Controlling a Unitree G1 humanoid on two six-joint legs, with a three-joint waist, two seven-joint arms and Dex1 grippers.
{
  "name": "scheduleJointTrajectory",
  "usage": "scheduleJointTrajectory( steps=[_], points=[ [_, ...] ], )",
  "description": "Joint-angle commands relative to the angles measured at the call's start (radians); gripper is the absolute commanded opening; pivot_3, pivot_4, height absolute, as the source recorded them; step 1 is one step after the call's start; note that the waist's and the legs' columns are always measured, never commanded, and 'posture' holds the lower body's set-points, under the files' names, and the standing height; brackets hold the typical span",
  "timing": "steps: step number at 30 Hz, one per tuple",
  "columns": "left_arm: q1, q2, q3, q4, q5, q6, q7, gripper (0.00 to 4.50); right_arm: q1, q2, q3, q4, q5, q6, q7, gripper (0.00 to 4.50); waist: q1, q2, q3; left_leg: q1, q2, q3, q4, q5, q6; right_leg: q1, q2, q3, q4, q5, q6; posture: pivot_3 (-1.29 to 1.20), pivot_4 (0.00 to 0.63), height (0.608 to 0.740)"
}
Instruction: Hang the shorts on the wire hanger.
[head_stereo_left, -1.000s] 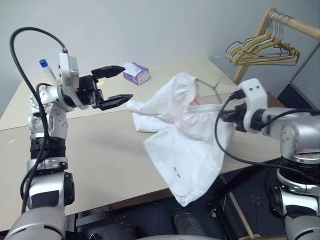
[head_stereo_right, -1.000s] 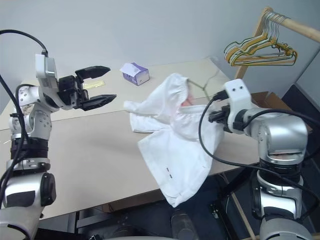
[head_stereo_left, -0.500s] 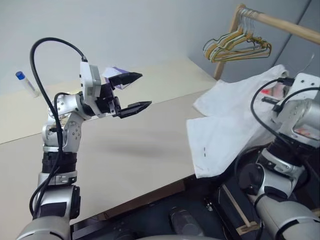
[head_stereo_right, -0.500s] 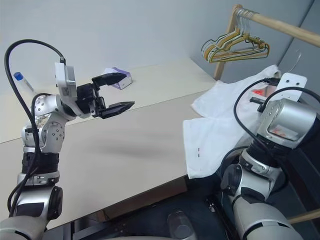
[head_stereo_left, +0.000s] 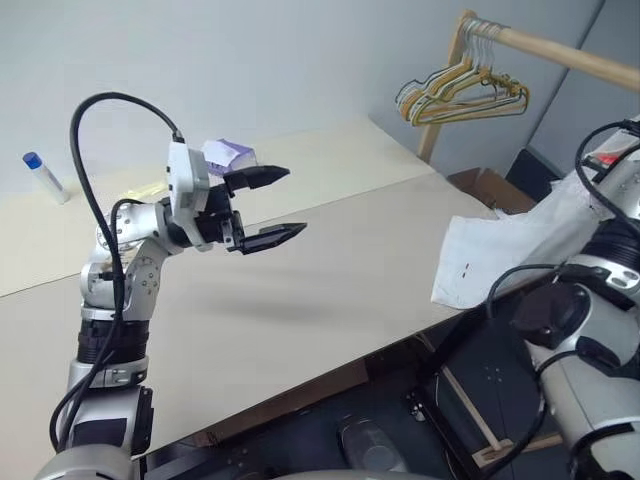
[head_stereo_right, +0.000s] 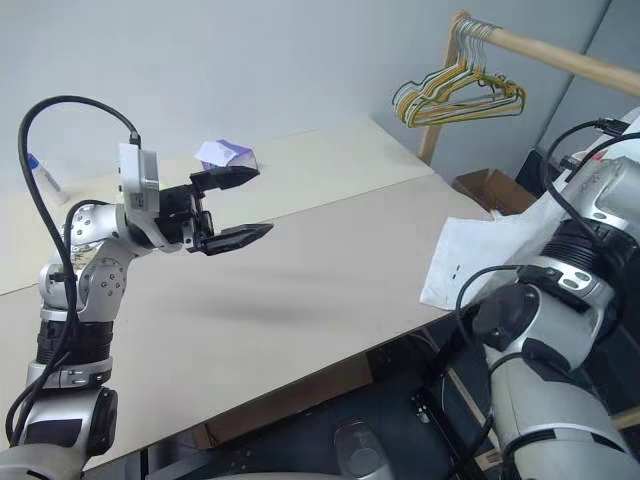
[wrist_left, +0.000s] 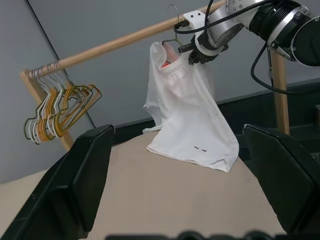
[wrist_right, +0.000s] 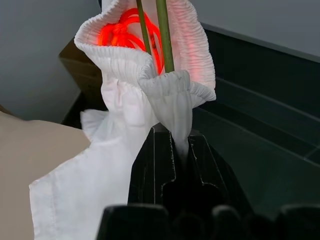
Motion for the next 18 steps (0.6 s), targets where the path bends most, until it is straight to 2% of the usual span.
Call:
scheduleJointTrajectory(
  steps=[1,11,18],
  points=[
    [-0.007,0.009,0.003,-0.04,-0.019,0.001,0.005,4.46,-0.078,-0.065,0.016,0.115,0.047,-0.116,-0.018,0.0,-0.001,0.0,0.001,0.0,0.0,0.0,0.0,0.0,0.0,0.0,0.0,0.0,0.0,-0.002,0.003,-0.25,0.0,0.74],
    [-0.005,0.019,0.007,-0.048,-0.066,0.015,-0.031,4.46,-0.15,-0.186,0.018,0.478,0.168,-0.244,-0.051,0.0,-0.003,0.002,0.003,0.0,0.001,0.002,-0.002,0.0,0.0,0.0,0.001,0.002,-0.003,-0.002,0.003,-0.27,0.0,0.74],
    [-0.002,0.01,0.006,-0.046,-0.07,0.009,-0.026,4.46,-0.148,-0.205,0.085,0.543,0.186,-0.263,-0.078,0.0,-0.002,0.002,0.003,-0.002,0.002,0.002,-0.004,0.0,0.0,0.0,0.002,0.002,-0.01,0.0,0.004,-0.27,0.0,0.74]
  ],
)
